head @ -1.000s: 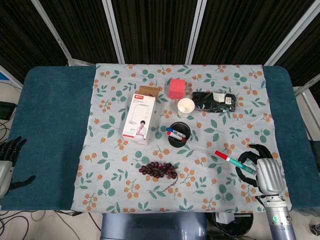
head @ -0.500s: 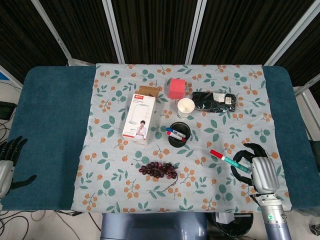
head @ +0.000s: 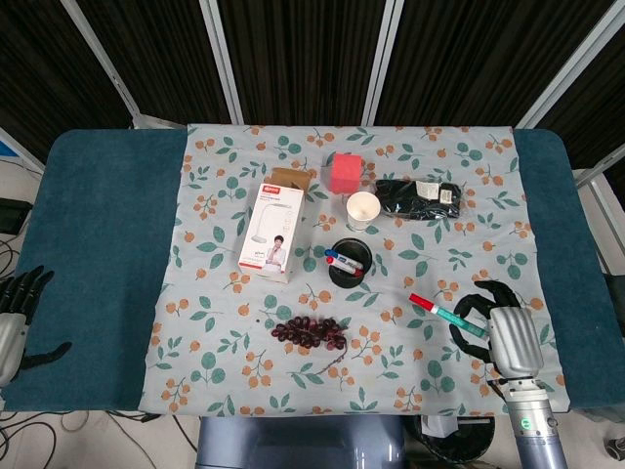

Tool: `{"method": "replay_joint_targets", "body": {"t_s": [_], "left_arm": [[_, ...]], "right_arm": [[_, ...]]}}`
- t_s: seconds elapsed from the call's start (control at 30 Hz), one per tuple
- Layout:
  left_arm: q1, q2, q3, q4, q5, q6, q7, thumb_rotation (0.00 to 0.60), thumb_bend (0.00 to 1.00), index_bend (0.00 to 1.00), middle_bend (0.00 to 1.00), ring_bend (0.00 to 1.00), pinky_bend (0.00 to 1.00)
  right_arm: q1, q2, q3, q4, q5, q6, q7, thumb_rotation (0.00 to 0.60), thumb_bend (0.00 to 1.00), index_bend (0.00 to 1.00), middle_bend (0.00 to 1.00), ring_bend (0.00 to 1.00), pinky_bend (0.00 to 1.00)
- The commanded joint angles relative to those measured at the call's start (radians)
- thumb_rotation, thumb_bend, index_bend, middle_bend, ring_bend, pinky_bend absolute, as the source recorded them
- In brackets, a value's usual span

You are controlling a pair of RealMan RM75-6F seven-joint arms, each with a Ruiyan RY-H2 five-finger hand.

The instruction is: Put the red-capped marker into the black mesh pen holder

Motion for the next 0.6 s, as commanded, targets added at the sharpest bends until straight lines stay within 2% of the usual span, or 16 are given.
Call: {"method": "replay_joint_targets", "body": {"t_s": [0.03,0.27,0.43,0.6], "left_arm": [[-0.001,0.0,0.0,-0.001,-0.001,-0.003,0.001,0.6,0.07,0.0,0.0,0.0,0.0],[-0.007,0.0,-0.001,-0.003,-0.009,-0.017,0.003,0.6,0.07,0.0,0.0,0.0,0.0],[-0.011,0.01,0.002,-0.011,-0.012,-0.032,-0.014,0.6,0.07,0.0,0.0,0.0,0.0],[-0.014,0.017,0.005,-0.015,-0.012,-0.041,-0.024,0.6,0.07,0.0,0.0,0.0,0.0]], "right_arm": [[0.007,-0.005,0.009,0.0,0.012,-0.01,-0.012,0.6,0.58,0.72,0.56,0.24,0.19],[0.06,-0.035,0.059,0.001,0.051,-0.051,-0.109,0.6,0.58,0.72,0.56,0.24,0.19],[0.16,-0.09,0.142,0.021,0.122,-0.116,-0.296,0.6,0.58,0.73,0.57,0.24,0.19],[0.228,-0.131,0.194,0.026,0.202,-0.145,-0.433,0.6,0.58,0.73,0.57,0.24,0.19]]}}
